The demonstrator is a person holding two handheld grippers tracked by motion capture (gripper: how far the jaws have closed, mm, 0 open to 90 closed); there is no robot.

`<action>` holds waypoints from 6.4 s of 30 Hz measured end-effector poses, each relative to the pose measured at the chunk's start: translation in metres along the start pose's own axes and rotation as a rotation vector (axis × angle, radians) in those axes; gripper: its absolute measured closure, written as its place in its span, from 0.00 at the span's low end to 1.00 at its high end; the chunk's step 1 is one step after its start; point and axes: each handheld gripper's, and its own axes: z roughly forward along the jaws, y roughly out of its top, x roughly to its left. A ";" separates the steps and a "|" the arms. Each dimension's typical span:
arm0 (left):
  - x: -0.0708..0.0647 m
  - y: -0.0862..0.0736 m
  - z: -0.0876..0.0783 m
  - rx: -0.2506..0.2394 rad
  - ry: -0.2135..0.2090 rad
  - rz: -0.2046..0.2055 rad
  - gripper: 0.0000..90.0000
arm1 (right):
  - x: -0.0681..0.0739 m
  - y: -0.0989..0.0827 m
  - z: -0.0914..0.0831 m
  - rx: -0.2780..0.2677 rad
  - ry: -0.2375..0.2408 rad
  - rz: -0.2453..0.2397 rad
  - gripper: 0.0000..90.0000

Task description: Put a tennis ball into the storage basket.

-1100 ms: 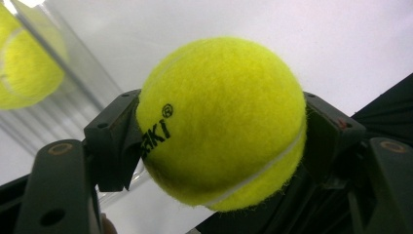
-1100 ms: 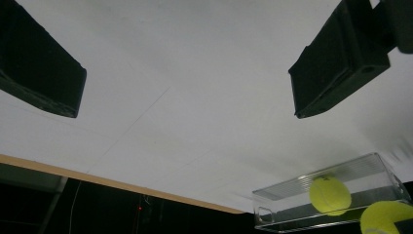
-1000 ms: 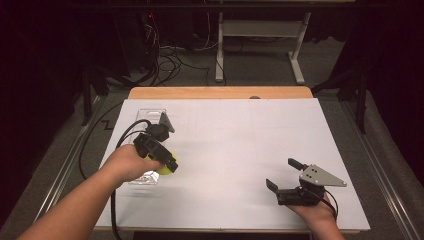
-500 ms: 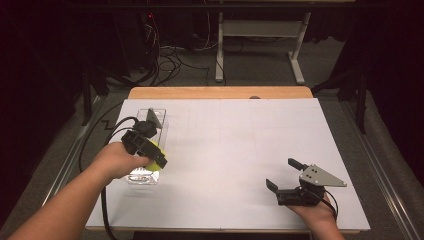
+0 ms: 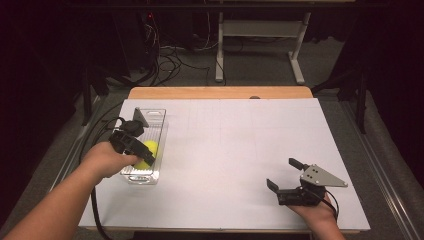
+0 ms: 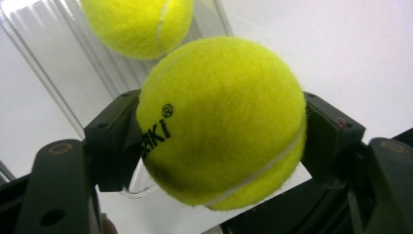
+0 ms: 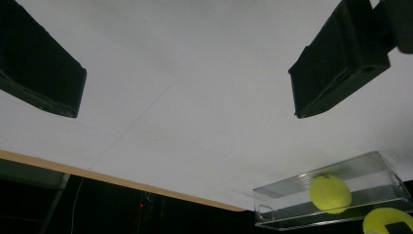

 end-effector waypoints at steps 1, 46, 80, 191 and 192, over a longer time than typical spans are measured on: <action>0.002 0.000 0.000 0.003 0.005 -0.004 0.30 | 0.000 0.000 0.000 -0.001 0.000 0.001 0.00; 0.014 0.004 0.026 0.039 0.052 -0.051 0.30 | 0.001 0.000 0.001 -0.001 -0.001 0.000 0.00; 0.008 0.004 0.016 0.026 0.013 -0.024 0.01 | 0.001 0.001 0.001 -0.006 -0.002 -0.003 0.00; -0.090 -0.055 0.106 -0.734 -0.306 0.389 0.00 | 0.008 -0.005 0.008 0.013 -0.011 0.031 0.00; -0.086 -0.057 0.104 -0.762 -0.319 0.390 0.00 | 0.008 -0.005 0.008 0.013 -0.014 0.035 0.00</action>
